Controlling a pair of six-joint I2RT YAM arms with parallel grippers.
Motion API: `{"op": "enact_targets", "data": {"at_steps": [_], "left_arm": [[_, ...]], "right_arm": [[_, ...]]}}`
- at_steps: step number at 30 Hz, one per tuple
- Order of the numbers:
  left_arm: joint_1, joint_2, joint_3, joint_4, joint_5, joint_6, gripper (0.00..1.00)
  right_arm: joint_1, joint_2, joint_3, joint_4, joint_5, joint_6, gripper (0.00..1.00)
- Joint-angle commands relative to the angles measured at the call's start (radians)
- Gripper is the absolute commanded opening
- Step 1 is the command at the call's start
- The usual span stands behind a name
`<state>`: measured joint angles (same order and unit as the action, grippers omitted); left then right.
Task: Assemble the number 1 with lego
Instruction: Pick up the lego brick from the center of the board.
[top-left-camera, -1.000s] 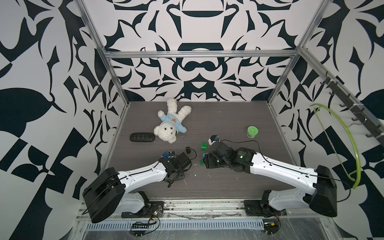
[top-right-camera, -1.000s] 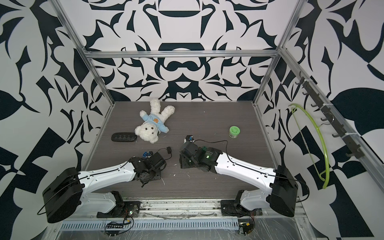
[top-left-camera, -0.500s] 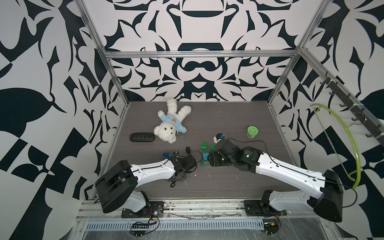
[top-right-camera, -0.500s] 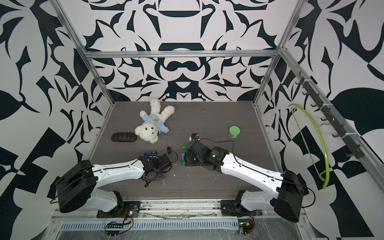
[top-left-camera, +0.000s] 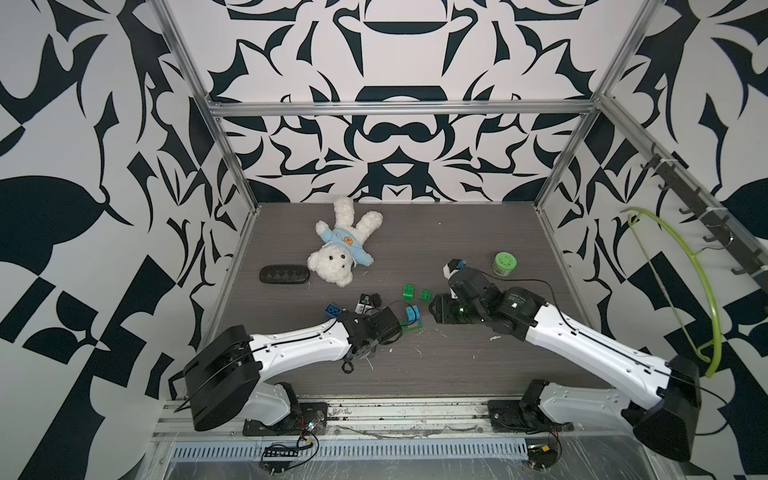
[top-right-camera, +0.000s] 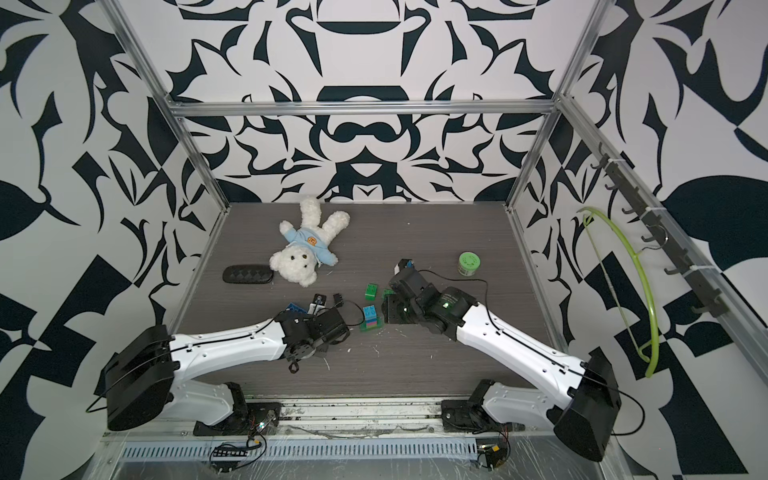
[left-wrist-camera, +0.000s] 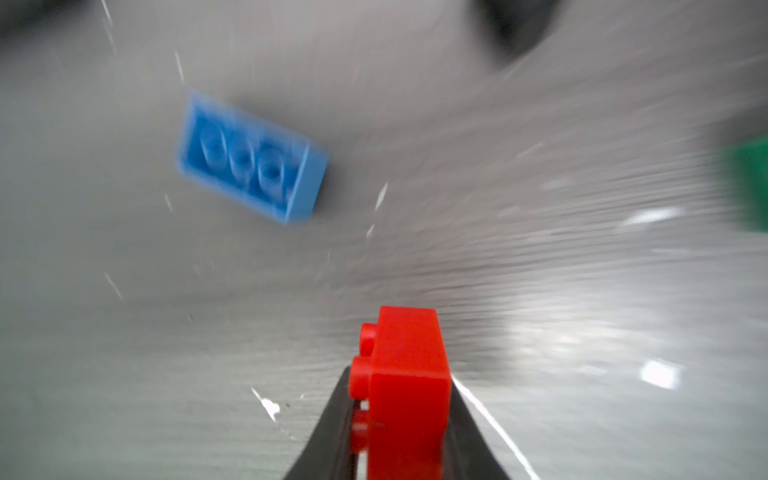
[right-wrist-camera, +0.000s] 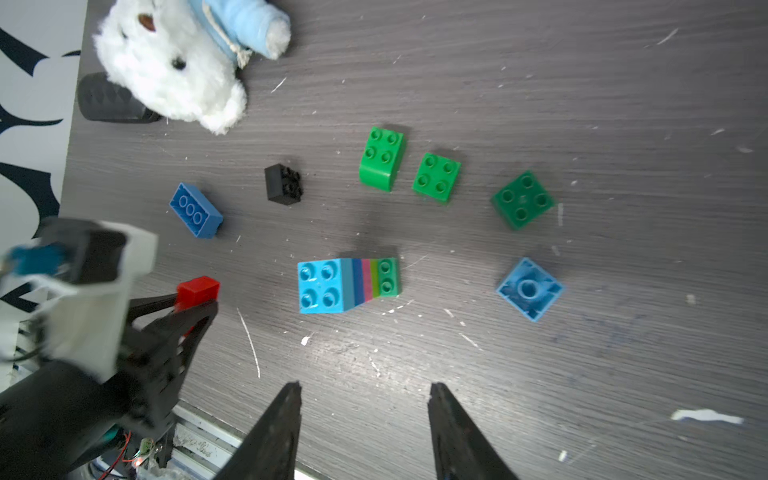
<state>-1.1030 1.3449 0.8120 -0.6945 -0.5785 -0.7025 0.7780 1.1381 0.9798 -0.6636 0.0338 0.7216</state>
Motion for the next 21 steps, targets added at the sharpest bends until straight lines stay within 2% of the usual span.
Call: {"op": "enact_targets", "data": {"at_steps": [1,3,6,10,12,14,17,21], "left_arm": [[-0.036,-0.102,0.044,0.118,-0.138,0.32,0.0],[-0.053,-0.154,0.031,0.228,-0.162,0.509,0.0],[-0.06,-0.24,-0.029,0.426,-0.109,0.85,0.0],[-0.06,-0.357,-0.164,0.68,0.048,1.285,0.0],[-0.06,-0.403,-0.236,0.786,0.112,1.458,0.0],[-0.061,-0.434,-0.272,0.836,0.145,1.583,0.0],[-0.06,-0.466,-0.277,0.83,0.194,1.674,0.0],[-0.06,-0.492,-0.265,0.79,0.257,1.763,0.0]], "right_arm": [[-0.053,-0.047,0.058,-0.067,-0.026,-0.083,0.53],[-0.081,-0.06,0.092,-0.101,-0.033,-0.122,0.53],[-0.107,-0.072,0.154,-0.148,-0.055,-0.187,0.52],[-0.13,-0.075,0.246,-0.206,-0.109,-0.287,0.52],[-0.135,-0.078,0.281,-0.223,-0.151,-0.333,0.52],[-0.137,-0.077,0.308,-0.225,-0.225,-0.379,0.52],[-0.136,-0.034,0.35,-0.26,-0.356,-0.417,0.53],[-0.137,0.029,0.382,-0.274,-0.5,-0.41,0.59]]}}
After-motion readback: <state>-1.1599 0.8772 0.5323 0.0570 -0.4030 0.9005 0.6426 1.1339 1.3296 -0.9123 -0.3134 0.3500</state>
